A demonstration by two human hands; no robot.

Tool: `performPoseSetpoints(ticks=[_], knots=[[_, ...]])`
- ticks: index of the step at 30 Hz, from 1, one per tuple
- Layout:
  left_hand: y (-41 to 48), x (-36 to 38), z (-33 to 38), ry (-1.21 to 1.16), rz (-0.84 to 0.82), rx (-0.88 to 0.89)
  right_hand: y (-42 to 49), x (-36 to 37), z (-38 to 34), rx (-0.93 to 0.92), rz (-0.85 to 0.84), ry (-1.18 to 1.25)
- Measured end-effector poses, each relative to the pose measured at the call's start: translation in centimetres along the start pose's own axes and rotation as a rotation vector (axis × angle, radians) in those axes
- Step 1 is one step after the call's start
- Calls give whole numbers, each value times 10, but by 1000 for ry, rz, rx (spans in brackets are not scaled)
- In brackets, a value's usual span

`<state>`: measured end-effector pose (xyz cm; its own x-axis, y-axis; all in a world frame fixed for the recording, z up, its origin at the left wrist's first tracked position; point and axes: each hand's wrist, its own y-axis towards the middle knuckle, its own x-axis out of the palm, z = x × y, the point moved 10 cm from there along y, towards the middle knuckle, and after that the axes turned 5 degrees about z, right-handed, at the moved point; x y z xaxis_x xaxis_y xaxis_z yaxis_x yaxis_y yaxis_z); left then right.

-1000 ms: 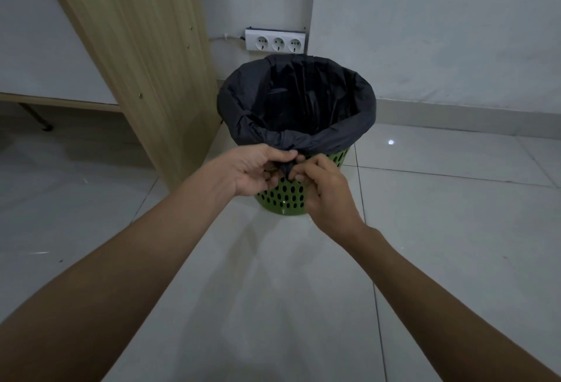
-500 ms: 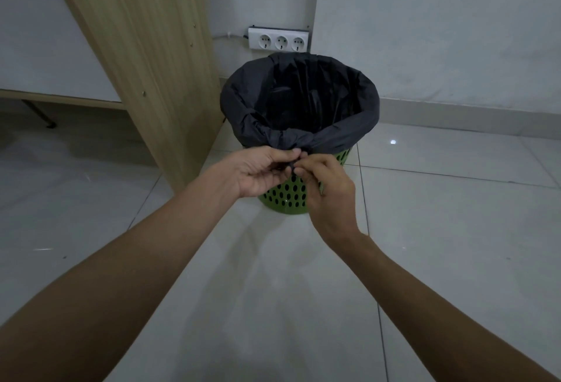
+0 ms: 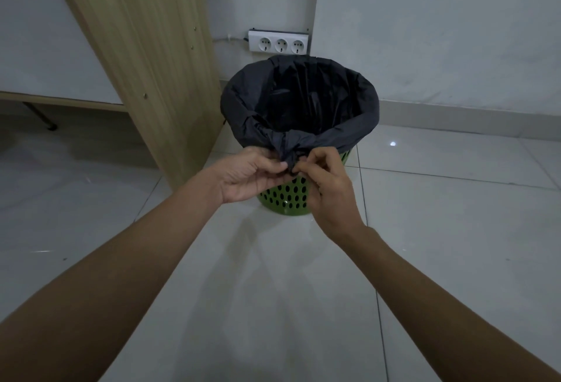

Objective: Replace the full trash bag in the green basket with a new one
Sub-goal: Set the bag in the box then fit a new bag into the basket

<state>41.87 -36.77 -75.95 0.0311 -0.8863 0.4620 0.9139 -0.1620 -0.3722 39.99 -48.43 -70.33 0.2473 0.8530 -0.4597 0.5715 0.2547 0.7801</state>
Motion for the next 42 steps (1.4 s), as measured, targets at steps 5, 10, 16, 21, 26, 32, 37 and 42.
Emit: performPoseSetpoints(ticks=[5,10,16,21,26,32,37,42], knots=[[4,-9,1,29,103,103,7,5,-3,-23,-35,-44],[5,-5,-1,-6,104,120,7,-7,14,226,65,145],[5,3,-5,-145,70,97,1,-9,7,190,160,131],[3,4,-6,-163,63,71,-2,-2,7,154,129,155],[3,2,-13,-42,61,-18,-2,-4,13,182,139,157],[2,-4,-23,72,150,-76,-6,0,21,278,164,151],[1,-3,-24,-6,176,-88,-4,-1,17,263,144,143],[-1,-6,-23,7,202,-43,4,-1,18,377,172,114]])
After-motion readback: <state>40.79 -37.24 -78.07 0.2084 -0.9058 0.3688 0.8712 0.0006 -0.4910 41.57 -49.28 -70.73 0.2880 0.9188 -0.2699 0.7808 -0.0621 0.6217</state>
